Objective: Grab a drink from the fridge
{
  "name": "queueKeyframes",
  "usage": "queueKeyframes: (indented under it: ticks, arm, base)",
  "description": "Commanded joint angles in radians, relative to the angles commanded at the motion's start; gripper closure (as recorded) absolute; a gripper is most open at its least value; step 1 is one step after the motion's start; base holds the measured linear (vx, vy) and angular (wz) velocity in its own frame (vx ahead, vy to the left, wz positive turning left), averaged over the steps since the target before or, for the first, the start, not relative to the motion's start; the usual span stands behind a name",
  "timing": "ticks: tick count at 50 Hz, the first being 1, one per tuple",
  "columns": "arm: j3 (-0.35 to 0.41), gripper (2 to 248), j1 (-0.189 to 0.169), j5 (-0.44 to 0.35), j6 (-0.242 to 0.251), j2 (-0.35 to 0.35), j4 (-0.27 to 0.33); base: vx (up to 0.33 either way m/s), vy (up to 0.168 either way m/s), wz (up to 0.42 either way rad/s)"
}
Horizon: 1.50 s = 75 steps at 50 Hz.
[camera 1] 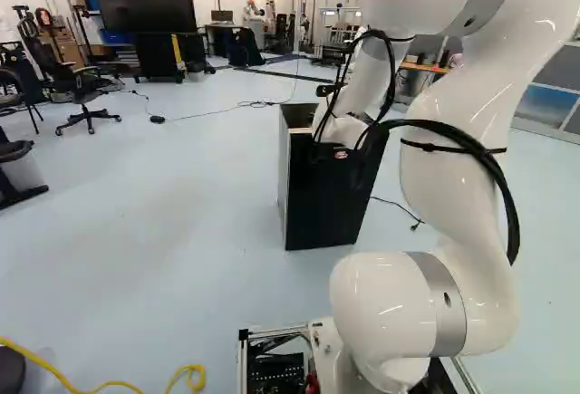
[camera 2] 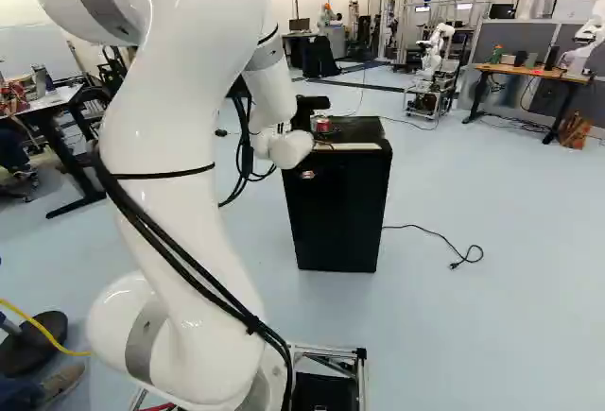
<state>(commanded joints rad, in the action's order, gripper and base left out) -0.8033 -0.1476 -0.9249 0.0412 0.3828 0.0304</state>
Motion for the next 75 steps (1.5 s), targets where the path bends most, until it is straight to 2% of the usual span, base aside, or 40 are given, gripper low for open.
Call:
queueKeyframes:
  ticks: [45,46,50,51,55,56,61,62,66,67,75]
  arm:
    - [-0.159,3,-0.005,-0.002,0.000,0.148,-0.001]
    - [-0.159,22,-0.005,-0.002,0.000,0.148,-0.001]
    - [-0.161,22,-0.005,-0.002,0.000,0.149,-0.001]
    - [-0.161,60,-0.005,-0.002,0.000,0.150,-0.001]
    - [-0.162,60,-0.005,-0.002,0.000,0.150,-0.001]
    - [-0.162,98,-0.005,-0.002,0.000,0.150,-0.001]
    - [-0.162,98,-0.005,-0.002,0.000,0.150,-0.001]
    - [-0.162,137,-0.005,-0.002,0.000,0.150,-0.001]
    - [-0.161,137,-0.005,-0.002,0.000,0.145,-0.001]
    - [-0.161,152,-0.005,-0.002,0.000,0.144,-0.001]
    - [-0.160,152,-0.005,-0.002,0.000,0.129,-0.001]
  base:
    - [0.000,0.000,0.000]
    - [0.000,0.000,0.000]
    - [0.000,0.000,0.000]
    - [0.000,0.000,0.000]
    - [0.000,0.000,0.000]
    - [0.000,0.000,0.000]
    - [0.000,0.000,0.000]
    - [0.000,0.000,0.000]
    - [0.000,0.000,0.000]
    - [0.000,0.000,0.000]
    - [0.000,0.000,0.000]
